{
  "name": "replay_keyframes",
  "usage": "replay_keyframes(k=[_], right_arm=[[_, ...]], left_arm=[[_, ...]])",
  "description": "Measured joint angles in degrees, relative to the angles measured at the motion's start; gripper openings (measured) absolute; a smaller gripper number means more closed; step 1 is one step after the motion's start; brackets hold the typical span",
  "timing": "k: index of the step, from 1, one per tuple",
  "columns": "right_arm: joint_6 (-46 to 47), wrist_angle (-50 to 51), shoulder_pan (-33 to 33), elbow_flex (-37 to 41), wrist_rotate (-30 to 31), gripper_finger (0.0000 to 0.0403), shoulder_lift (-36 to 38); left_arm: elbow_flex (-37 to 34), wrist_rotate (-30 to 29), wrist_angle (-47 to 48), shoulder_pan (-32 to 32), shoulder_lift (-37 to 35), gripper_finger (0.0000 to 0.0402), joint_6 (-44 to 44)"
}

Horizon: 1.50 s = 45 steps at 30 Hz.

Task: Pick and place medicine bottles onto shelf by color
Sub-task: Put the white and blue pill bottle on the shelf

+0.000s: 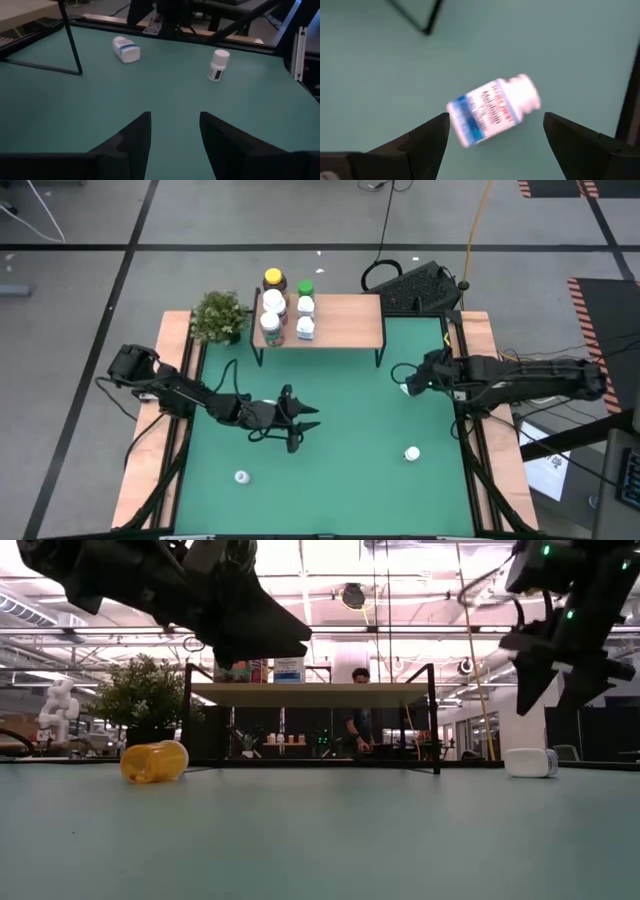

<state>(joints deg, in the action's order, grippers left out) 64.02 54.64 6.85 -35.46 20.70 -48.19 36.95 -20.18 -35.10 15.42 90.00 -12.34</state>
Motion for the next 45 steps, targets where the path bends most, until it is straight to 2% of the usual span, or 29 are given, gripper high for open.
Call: replay_keyframes(k=[6,11,16,20,26,29,33,37,45], right_arm=[[4.3,-11.2,4.9,6.7,-0.4,0.0318,-0.7],[6.5,-22.2,7.6,13.5,-7.3,0.0318,-0.6],[7.3,-25.5,8.8,19.0,-9.5,0.0318,-0.3],[1.7,-25.6,8.9,20.1,-10.3,0.0314,-0.5],[-4.1,-25.0,6.1,20.2,-9.8,0.0261,-0.5],[-7.8,-27.7,2.9,20.2,-7.0,0.0237,-0.5],[-14.4,-37.2,-3.4,20.7,-1.6,0.0236,-0.9],[-22.3,-51.0,-11.5,20.5,9.6,0.0243,-0.8],[-39.9,-68.6,-28.5,20.5,26.7,0.024,-3.3]], left_arm=[[0.0,0.0,0.5,0.0,0.0,0.0169,2.1],[0.0,-0.8,0.4,-0.5,0.0,0.017,3.6],[0.0,-1.0,0.6,-1.8,0.0,0.0172,3.4],[0.0,-1.0,1.1,-2.0,0.0,0.0173,3.0],[0.0,-1.0,2.3,-2.0,0.0,0.0172,1.9],[0.0,-1.0,3.7,-2.0,0.0,0.0173,1.5],[0.0,-2.1,4.4,-2.0,0.0,0.0173,-0.8],[0.0,-4.4,3.1,-2.0,0.0,0.0173,-2.9],[0.1,-5.9,-7.8,-2.9,0.1,0.0173,-2.2]])
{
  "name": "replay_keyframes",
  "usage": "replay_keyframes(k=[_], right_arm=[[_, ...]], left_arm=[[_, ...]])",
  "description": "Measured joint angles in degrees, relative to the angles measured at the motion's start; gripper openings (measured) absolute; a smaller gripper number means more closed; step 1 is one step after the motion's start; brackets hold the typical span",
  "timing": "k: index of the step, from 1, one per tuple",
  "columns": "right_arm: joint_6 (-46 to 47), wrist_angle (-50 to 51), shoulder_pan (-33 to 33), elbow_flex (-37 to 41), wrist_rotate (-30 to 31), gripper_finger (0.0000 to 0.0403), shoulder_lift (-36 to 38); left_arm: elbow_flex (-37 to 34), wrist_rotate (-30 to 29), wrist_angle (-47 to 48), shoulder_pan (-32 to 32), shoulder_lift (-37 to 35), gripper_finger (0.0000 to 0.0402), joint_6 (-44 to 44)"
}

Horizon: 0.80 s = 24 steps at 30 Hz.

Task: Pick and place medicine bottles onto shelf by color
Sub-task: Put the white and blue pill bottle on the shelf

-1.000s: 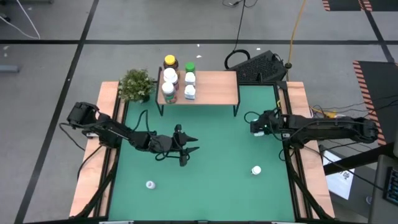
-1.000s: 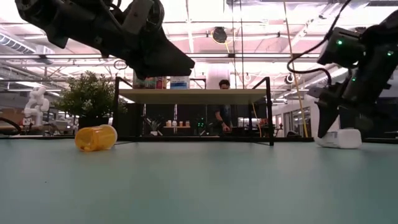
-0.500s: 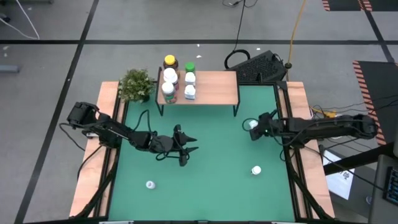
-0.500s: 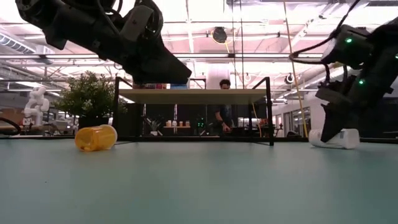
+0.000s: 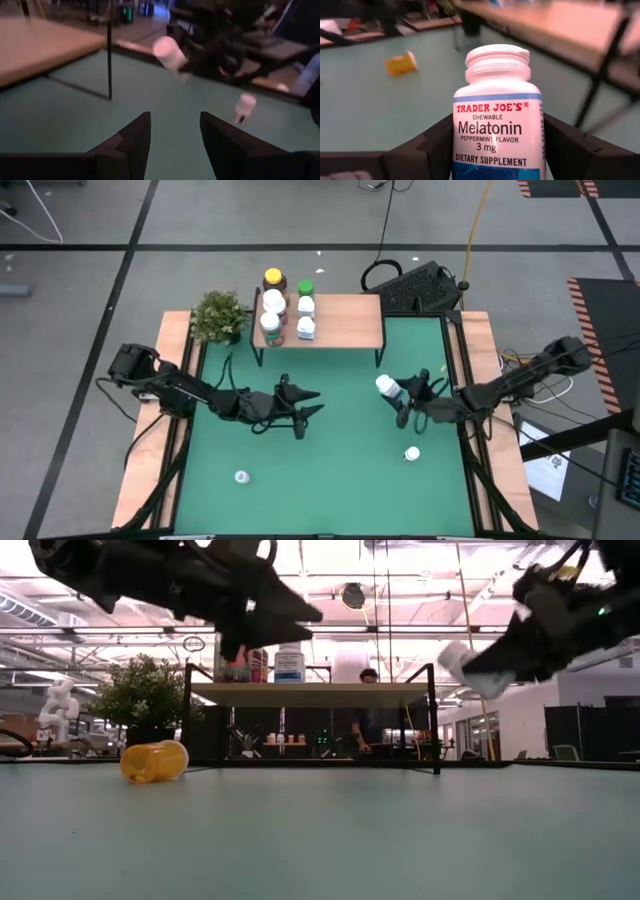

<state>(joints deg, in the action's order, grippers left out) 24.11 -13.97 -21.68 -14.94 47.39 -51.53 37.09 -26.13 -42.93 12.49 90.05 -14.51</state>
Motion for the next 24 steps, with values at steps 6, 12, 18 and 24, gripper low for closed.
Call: replay_keyframes(k=[6,12,18,24], right_arm=[[-19.6,-27.7,-6.8,-0.1,7.1,0.0239,-13.0],[-37.2,-45.3,-8.1,-4.4,12.5,0.024,-26.8],[-42.8,-45.7,-8.7,-9.8,14.3,0.024,-34.3],[-45.0,-46.1,-9.5,-11.6,13.4,0.0241,-35.7]], left_arm=[[8.0,1.0,-6.1,-0.2,8.1,0.0182,7.9],[20.7,1.1,-4.3,-0.2,17.2,0.023,15.7],[28.3,-0.8,0.4,-0.7,20.3,0.0282,16.7],[29.5,-0.2,6.5,-1.8,20.6,0.0297,13.2]])
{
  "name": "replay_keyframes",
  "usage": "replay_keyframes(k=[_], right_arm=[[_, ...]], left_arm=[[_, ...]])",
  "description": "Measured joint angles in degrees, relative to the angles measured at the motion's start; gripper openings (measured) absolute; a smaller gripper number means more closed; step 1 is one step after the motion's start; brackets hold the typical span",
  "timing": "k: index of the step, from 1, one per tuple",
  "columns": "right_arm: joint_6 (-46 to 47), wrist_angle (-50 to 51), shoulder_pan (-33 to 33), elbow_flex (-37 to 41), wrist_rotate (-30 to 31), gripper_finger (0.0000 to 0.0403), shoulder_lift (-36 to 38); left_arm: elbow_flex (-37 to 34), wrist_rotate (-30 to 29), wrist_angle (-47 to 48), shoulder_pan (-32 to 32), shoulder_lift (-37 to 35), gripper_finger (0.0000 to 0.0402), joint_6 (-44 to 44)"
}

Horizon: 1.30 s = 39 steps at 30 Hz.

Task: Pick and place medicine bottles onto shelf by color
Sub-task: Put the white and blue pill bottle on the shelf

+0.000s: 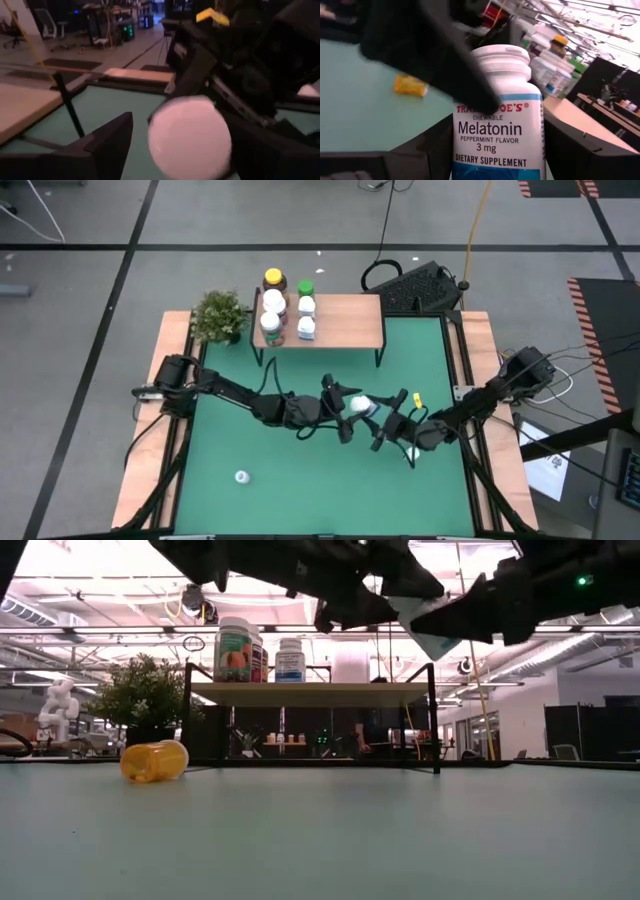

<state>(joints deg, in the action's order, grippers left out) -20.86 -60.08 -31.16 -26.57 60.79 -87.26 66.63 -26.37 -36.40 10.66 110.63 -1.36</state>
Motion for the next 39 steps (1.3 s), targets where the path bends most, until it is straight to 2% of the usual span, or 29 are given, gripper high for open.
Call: replay_keyframes(k=[4,12,16,21,24,27,33,36,39], right_arm=[[-2.5,-2.9,-0.8,-0.1,0.9,0.0241,0.3],[-3.3,-4.6,-1.1,-0.1,2.6,0.0241,0.3],[-3.2,-6.6,-1.0,-0.1,2.7,0.0247,0.3],[-0.5,-5.0,-1.4,0.0,1.5,0.0273,0.5],[4.9,1.0,-1.9,0.0,-1.8,0.0291,2.4],[13.9,11.4,-1.9,0.0,-6.3,0.0305,6.9],[34.2,38.3,0.8,-0.2,-23.7,0.0313,20.2],[38.4,44.4,2.3,-0.2,-29.2,0.0313,23.9],[37.8,45.1,4.3,-0.2,-32.0,0.0313,22.9]], left_arm=[[0.0,0.8,0.1,-0.2,-0.1,0.0276,-2.2],[0.0,2.0,-0.3,-0.3,-0.1,0.0192,-3.6],[0.1,2.8,-0.4,-0.5,-0.2,0.0186,-3.2],[0.0,3.2,1.1,0.0,-0.2,0.0191,5.2],[-0.1,4.2,3.1,0.3,-0.1,0.0184,8.5],[-0.1,4.3,5.4,0.4,-0.1,0.0176,10.7],[-0.3,8.5,15.7,0.0,0.1,0.0179,11.4],[-0.3,12.0,20.5,-0.1,0.4,0.0175,8.9],[-0.3,17.0,22.2,-0.6,1.1,0.0173,8.1]])
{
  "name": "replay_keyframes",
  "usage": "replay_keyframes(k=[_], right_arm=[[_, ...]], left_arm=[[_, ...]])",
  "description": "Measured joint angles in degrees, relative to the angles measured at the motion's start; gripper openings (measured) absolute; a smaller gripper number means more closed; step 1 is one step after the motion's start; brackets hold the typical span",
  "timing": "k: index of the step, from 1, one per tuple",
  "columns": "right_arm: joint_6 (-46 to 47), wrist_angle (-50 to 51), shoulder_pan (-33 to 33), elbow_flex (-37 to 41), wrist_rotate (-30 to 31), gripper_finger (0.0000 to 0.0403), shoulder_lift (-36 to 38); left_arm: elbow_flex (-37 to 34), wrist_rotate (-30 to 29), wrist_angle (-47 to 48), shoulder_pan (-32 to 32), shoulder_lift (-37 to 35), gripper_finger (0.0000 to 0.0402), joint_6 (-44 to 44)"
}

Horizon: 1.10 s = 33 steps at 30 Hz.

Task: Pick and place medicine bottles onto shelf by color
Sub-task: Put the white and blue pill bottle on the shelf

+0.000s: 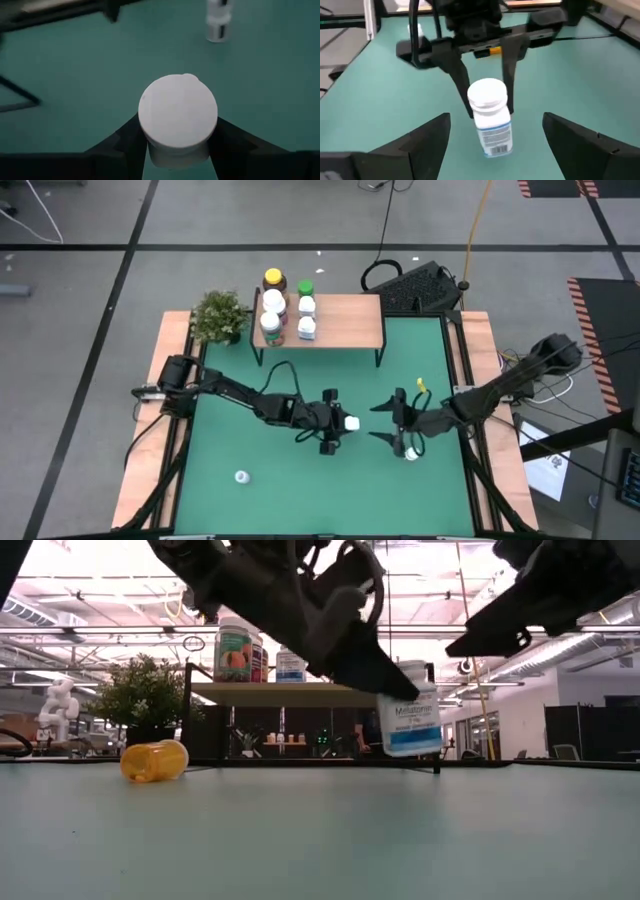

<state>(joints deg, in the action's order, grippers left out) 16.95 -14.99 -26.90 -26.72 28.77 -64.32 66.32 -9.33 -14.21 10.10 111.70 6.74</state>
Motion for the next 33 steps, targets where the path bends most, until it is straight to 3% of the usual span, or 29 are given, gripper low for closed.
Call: replay_keyframes(k=[7,11,17,24,33], right_arm=[[-1.7,-5.4,3.3,0.0,-5.6,0.0313,-5.8],[-3.1,-10.2,4.3,0.0,-6.8,0.0313,-8.2],[-4.7,-18.3,7.6,0.0,-12.6,0.0313,-14.8],[-5.9,-25.6,10.7,0.0,-14.9,0.0313,-20.5],[-7.8,-24.6,12.0,-4.7,-19.4,0.0307,-26.4]], left_arm=[[0.2,5.4,2.0,-0.3,0.5,0.0193,-0.9],[0.1,5.4,5.7,-0.6,0.5,0.0189,-1.7],[0.2,5.5,5.3,-1.1,0.5,0.018,-2.3],[0.2,5.5,5.1,-1.2,0.5,0.0185,-1.7],[0.2,6.1,5.4,-1.5,0.5,0.0185,-2.1]])
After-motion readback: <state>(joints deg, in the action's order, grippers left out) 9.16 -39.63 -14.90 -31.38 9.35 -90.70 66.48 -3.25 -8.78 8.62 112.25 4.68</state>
